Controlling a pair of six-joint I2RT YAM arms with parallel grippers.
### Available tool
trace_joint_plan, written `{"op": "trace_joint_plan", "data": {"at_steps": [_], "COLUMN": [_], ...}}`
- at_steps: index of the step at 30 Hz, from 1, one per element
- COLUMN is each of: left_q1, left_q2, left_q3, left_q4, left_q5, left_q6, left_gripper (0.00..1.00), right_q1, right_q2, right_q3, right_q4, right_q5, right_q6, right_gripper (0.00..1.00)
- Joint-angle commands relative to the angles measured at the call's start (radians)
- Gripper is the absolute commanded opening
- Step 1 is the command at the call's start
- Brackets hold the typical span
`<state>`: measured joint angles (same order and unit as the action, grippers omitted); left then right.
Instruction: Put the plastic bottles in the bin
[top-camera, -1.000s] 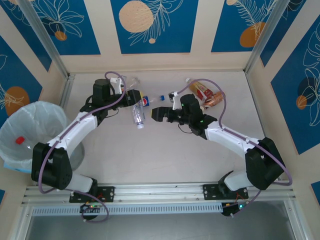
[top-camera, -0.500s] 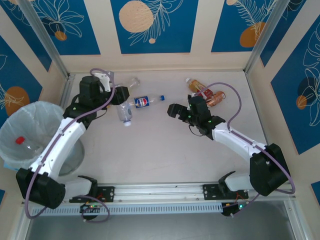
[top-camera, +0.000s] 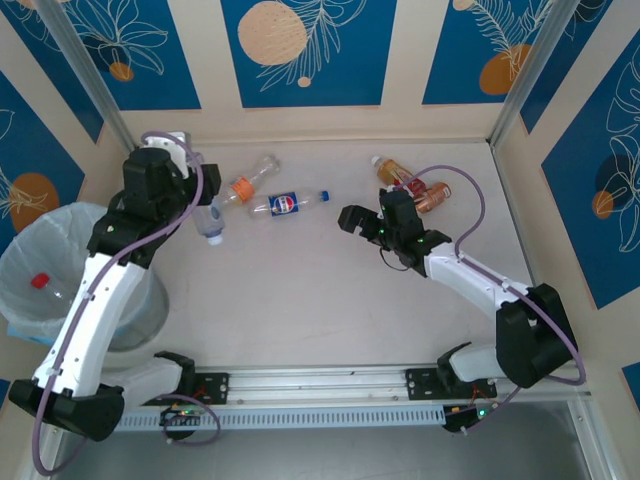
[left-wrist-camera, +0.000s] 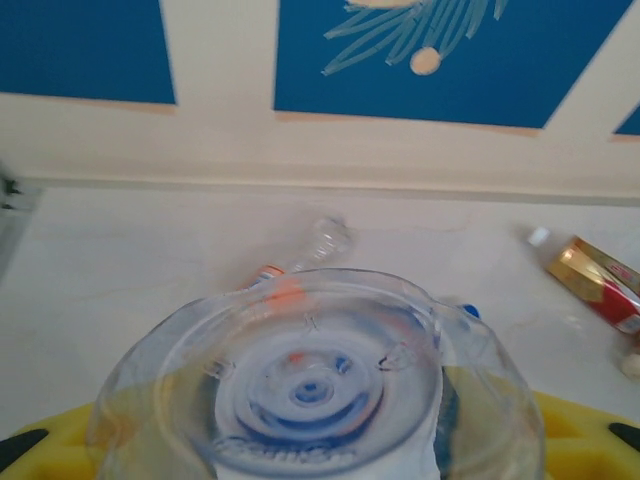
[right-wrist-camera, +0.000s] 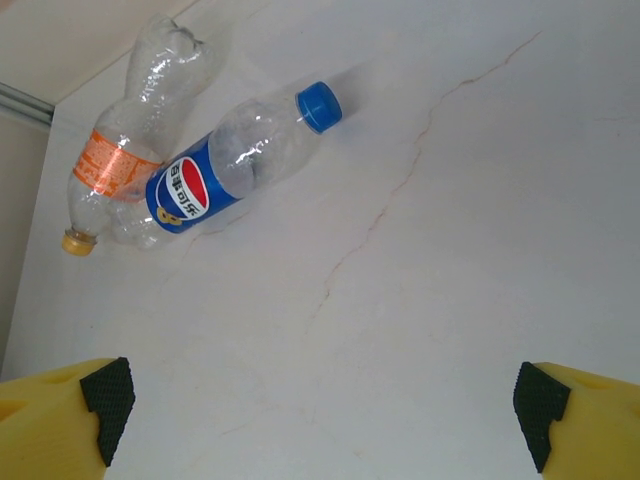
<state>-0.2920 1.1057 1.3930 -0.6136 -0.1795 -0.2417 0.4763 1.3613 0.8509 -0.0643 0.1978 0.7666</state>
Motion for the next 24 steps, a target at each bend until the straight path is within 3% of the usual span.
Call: {"op": "trace_joint_plan", "data": {"at_steps": [1, 10, 15, 20, 24], "left_q1": [0.028, 0.076, 0.079, 0.082, 0.094], "left_q2": [-0.035, -0.095, -0.13, -0.138, -0.122], "left_q3": [0.081, 0.148, 0.171, 0.203, 0.22], "left_q4": [-0.055, -0.117, -0.141, -0.175, -0.204], "left_q5": [-0.153, -0.399, -0.64, -0.651, -0.842], "left_q6": [0.053, 0.132, 0.191, 0.203, 0.232], "left_gripper": [0.54, 0.53, 0.53, 0.53, 0.52], "right_q1": [-0.008, -0.014, -0.016, -0.021, -0.021], "right_q2": [0.024, 0.018, 0.015, 0.012, 0.002], "right_q3": [0.042, 0.051, 0.048, 0.056, 0.063], "right_q4": [0.026, 0.017, 0.022, 0.027, 0.029], "right_q5": [-0.043, -0.053, -0.061, -0.075, -0.075], "right_q6": [0.0, -0.009, -0.012, -0.056, -0.089], "right_gripper": [1.0, 1.0, 1.0, 1.0, 1.0]}}
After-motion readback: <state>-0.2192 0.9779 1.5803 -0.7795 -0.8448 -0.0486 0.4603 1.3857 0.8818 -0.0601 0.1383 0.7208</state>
